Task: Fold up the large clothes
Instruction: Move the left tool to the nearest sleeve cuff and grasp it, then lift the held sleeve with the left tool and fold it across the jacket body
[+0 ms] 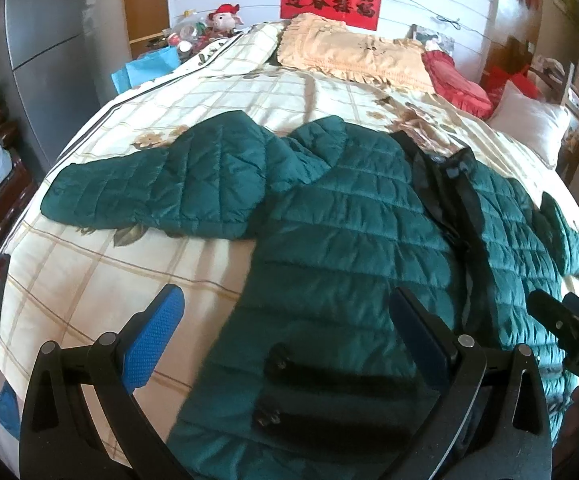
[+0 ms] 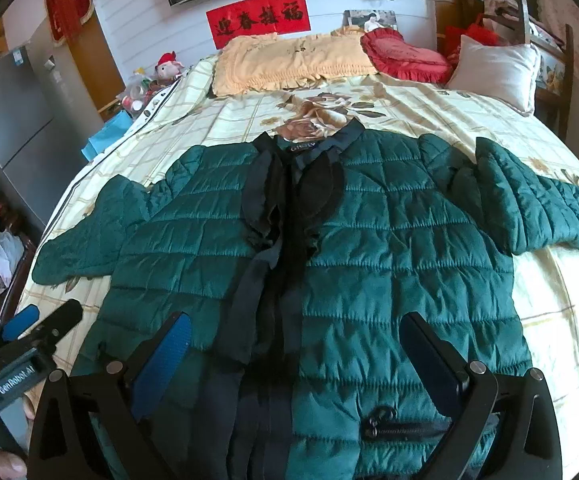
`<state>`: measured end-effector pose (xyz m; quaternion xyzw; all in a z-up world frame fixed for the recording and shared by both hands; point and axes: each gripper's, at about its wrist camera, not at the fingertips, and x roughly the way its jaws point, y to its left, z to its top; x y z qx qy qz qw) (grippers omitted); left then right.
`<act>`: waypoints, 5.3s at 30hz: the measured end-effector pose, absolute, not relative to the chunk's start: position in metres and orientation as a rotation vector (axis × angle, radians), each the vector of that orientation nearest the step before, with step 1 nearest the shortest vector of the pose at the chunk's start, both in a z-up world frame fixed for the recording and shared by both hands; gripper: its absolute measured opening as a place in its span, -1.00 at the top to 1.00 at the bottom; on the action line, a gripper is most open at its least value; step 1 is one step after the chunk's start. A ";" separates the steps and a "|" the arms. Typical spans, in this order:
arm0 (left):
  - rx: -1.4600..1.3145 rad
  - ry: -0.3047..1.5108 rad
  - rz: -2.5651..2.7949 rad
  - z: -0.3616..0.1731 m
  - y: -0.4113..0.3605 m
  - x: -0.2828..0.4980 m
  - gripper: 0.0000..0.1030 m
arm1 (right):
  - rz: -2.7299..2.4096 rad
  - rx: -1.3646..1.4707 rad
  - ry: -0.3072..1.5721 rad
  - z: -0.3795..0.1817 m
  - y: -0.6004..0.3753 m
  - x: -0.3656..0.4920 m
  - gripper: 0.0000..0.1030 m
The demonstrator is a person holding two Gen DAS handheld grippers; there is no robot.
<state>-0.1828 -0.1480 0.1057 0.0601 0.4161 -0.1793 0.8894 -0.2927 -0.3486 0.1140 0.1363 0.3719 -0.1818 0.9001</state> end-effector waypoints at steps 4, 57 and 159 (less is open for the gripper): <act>0.121 0.865 -0.346 0.106 -0.139 -0.170 -0.99 | -0.373 0.279 0.774 0.114 -0.349 -0.285 -1.00; -0.230 0.938 0.191 0.032 0.091 0.042 -0.98 | -0.342 0.232 0.937 0.086 -0.337 -0.253 -1.00; 0.100 0.958 -0.845 0.107 -0.356 -0.166 0.73 | -0.500 0.417 0.911 0.076 -0.455 -0.336 -1.00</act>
